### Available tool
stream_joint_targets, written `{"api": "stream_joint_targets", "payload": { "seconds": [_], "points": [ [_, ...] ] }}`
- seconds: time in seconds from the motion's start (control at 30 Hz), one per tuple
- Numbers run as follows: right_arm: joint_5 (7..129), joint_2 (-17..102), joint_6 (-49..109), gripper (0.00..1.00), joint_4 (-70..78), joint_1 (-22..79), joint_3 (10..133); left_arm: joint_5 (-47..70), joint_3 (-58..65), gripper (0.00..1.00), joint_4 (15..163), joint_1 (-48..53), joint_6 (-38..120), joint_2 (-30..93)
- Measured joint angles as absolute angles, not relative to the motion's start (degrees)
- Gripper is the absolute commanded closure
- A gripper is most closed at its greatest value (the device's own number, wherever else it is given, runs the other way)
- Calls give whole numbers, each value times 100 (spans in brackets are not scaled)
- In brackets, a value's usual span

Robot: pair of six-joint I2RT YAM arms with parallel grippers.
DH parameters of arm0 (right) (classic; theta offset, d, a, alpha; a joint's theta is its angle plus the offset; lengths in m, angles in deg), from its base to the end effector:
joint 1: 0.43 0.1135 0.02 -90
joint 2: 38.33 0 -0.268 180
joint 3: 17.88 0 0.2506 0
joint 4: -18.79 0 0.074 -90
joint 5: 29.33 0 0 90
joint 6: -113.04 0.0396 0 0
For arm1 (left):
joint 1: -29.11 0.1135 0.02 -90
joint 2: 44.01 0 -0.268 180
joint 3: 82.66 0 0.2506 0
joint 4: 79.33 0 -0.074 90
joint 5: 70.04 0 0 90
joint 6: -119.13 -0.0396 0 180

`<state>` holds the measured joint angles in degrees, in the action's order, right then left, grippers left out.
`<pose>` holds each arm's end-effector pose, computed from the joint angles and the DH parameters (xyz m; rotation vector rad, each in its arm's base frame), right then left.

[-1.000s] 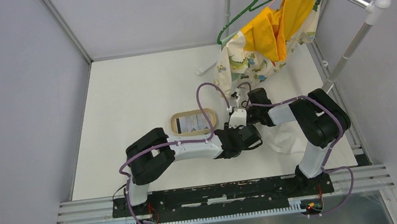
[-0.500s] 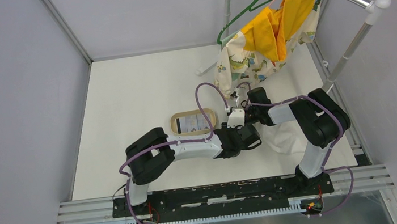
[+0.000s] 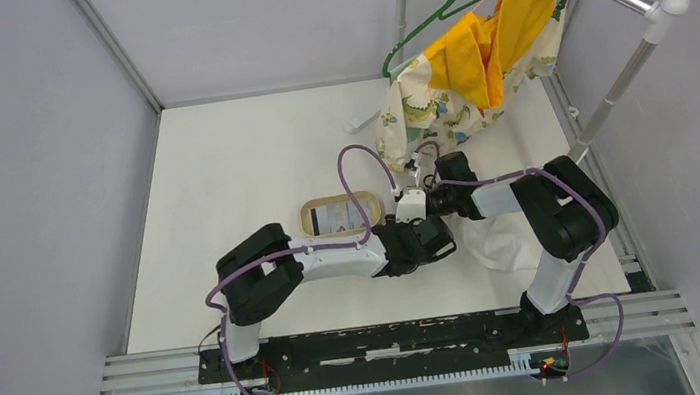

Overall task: Put the credit cards into the card holder
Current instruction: Insert the credit card into the card holder.

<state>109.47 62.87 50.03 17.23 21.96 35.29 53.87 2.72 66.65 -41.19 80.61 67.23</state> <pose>0.2702 0.1435 0.1139 -0.3157 2.5066 1.4101 0.1544 -0.3656 0.1616 0.1960 2.3732 -0.2059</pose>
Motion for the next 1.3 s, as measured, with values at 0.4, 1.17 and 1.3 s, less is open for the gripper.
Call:
{"api": "stream_joint_targets", "payload": {
  "seconds": [0.4,1.17,1.3],
  "points": [
    [10711,6097,4729,53,1627,2150,3557,5123,-97,35,7074,-3910,8059,6363],
    [10534,5232,3717,58,982,2113,3564,4524,-2182,34,8409,-3846,7207,3670],
    [10481,4775,2933,58,595,2078,3579,4563,-2606,33,8499,-3846,7065,3082]
  ]
}}
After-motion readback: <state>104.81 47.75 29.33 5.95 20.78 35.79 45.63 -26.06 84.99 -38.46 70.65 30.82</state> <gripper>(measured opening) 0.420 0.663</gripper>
